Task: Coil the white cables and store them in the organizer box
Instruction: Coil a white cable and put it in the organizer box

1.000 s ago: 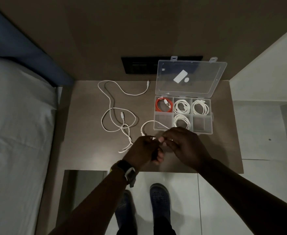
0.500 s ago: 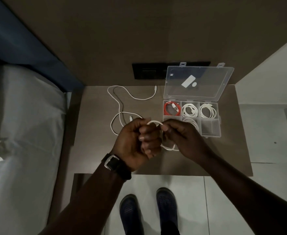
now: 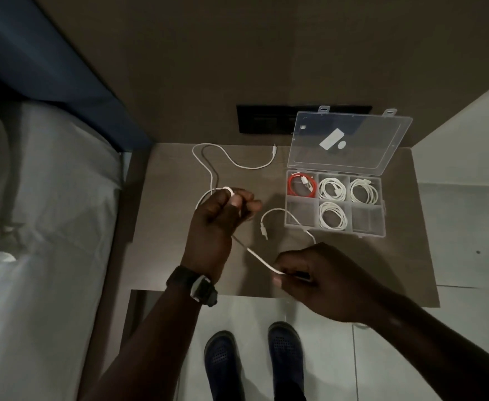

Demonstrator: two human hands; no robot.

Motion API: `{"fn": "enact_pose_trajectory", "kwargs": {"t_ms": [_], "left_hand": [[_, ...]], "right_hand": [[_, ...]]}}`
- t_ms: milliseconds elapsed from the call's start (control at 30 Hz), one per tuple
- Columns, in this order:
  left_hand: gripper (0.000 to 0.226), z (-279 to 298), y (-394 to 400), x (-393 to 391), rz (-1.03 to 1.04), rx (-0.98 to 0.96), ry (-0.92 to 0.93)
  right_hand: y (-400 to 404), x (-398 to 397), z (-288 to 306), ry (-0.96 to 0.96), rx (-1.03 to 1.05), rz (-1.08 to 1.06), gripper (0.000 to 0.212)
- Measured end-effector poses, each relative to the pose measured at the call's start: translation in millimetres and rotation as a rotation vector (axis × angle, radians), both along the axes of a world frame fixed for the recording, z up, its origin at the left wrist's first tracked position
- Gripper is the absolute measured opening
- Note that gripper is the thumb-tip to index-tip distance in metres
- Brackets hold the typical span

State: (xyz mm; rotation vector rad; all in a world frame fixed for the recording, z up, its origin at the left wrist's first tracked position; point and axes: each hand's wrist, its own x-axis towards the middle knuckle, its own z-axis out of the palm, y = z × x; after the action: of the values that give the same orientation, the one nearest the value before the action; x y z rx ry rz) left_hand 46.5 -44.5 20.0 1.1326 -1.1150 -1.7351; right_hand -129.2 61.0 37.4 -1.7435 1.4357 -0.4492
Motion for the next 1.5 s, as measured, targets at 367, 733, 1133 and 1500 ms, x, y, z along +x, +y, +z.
{"fn": "enact_pose_trajectory", "kwargs": {"t_ms": [367,733,1133,1500], "left_hand": [[0.023,23.0,44.6,-15.0,-0.355,0.544,0.207],[0.026,19.5,-8.8,1.5,0.193,0.397,0.628],[0.025,-33.0,14.6,13.1,-0.319,-0.243,-0.669],[0.032,25.8,37.0,-28.2,-0.462,0.677,0.658]], "right_hand": [[-40.4,-21.6,1.4,0.133,-0.316,-0.263,0.026],[14.4,29.3,-23.1,-0.468,0.3,-0.32,0.018],[-30.1,-69.0,24.7,0.106,-0.292,-0.553,0.006],[-57.9,-82.1,-34.0,0.301,-0.293,-0.729,0.019]]}}
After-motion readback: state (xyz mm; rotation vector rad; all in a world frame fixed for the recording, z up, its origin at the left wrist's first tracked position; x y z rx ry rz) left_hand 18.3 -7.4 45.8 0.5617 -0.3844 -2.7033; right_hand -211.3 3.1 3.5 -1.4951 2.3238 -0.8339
